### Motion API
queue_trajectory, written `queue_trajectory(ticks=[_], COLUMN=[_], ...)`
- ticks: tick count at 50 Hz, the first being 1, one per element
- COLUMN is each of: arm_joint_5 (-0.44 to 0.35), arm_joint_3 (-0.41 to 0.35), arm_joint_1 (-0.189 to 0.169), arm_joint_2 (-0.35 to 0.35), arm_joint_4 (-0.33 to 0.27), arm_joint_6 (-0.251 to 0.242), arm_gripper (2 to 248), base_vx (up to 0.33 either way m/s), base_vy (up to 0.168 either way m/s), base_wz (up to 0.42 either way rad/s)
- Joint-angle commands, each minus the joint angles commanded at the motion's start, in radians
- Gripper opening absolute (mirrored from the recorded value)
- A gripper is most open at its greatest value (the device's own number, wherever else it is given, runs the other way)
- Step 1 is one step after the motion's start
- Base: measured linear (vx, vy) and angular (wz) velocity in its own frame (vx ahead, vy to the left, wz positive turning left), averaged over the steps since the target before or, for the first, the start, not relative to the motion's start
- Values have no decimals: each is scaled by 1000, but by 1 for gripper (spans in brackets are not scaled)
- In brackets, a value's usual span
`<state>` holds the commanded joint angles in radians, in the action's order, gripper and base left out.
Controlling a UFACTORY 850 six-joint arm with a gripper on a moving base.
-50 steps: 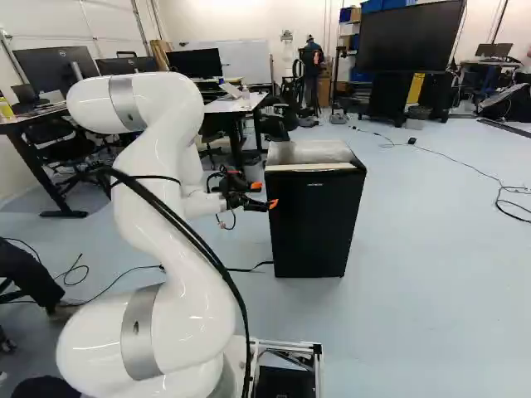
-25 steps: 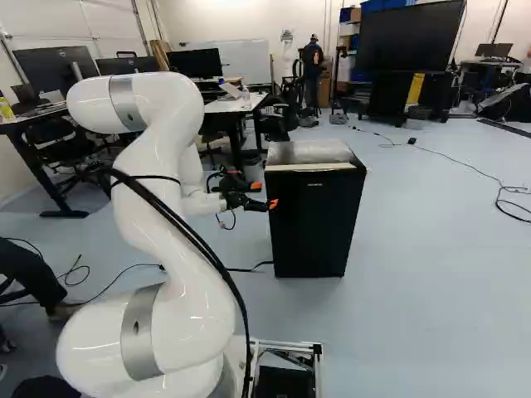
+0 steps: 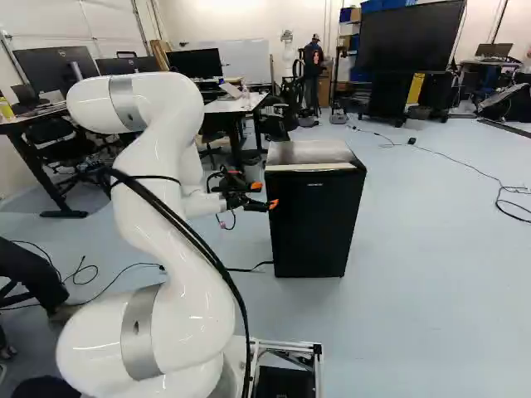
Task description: Open the fridge door
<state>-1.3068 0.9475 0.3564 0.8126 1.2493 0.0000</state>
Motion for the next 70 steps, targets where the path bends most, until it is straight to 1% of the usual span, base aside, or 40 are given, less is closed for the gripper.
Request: queue_trajectory(ticks=[15,39,70], arm_joint_5=[0,0,0], arm_joint_3=[1,24,25], arm_joint_1=[0,-4,-5], arm_joint_2=[0,12,13], arm_joint_4=[17,18,18], arm_joint_6=[0,0,0], arm_gripper=[247,247,247], base_vx=[0,0,0], base_vy=[0,0,0], base_wz=[0,0,0])
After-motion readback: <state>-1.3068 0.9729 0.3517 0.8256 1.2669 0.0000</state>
